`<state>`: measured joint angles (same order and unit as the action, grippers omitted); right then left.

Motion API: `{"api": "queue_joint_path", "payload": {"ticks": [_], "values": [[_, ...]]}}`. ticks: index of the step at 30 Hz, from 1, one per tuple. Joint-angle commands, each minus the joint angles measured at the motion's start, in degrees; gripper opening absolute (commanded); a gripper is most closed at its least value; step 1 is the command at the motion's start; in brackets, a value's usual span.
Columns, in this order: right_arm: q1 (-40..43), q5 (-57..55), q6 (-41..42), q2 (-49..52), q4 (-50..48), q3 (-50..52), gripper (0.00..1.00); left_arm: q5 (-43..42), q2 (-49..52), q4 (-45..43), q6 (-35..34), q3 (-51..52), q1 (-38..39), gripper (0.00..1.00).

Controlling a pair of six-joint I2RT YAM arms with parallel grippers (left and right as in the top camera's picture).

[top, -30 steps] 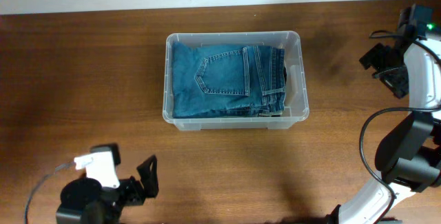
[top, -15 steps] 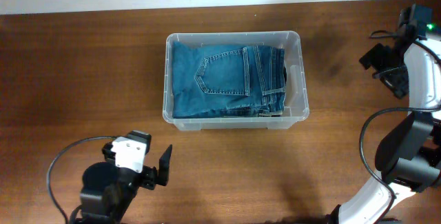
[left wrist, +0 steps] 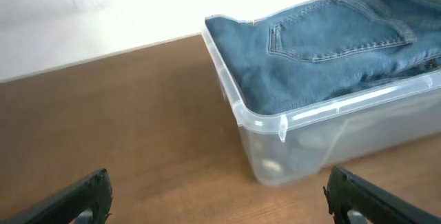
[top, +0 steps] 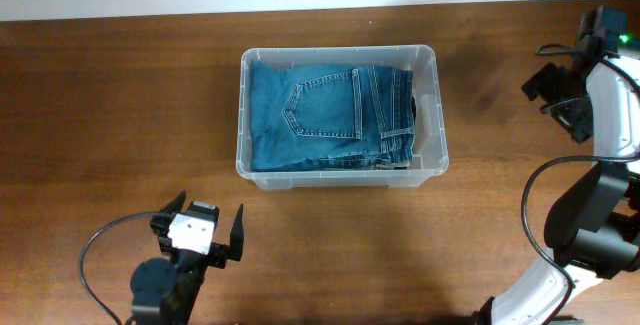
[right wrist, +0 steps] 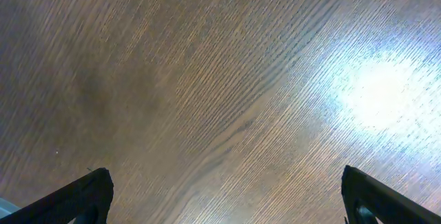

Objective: Pack container

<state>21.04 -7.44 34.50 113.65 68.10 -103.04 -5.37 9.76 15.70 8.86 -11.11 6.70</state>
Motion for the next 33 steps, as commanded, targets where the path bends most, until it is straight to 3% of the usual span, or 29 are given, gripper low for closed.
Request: {"api": "queue_joint_path", "payload": {"ticks": [1, 8, 20, 33], "values": [[0.37, -0.72, 0.50, 0.26, 0.00, -0.02, 0.98, 0.26, -4.63, -3.45, 1.11, 4.07, -0.28, 0.99], [0.37, -0.72, 0.50, 0.26, 0.00, -0.02, 0.98, 0.07, -9.49, -9.42, 0.90, 9.07, -0.50, 0.99], [0.37, -0.70, 0.50, 0.26, 0.00, -0.02, 0.99, 0.22, -9.49, -10.95, 0.92, 10.27, -9.01, 0.99], [0.37, -0.72, 0.50, 0.26, 0.00, -0.02, 0.98, 0.22, -9.46, -10.97, 0.94, 10.27, -9.27, 0.99]]}}
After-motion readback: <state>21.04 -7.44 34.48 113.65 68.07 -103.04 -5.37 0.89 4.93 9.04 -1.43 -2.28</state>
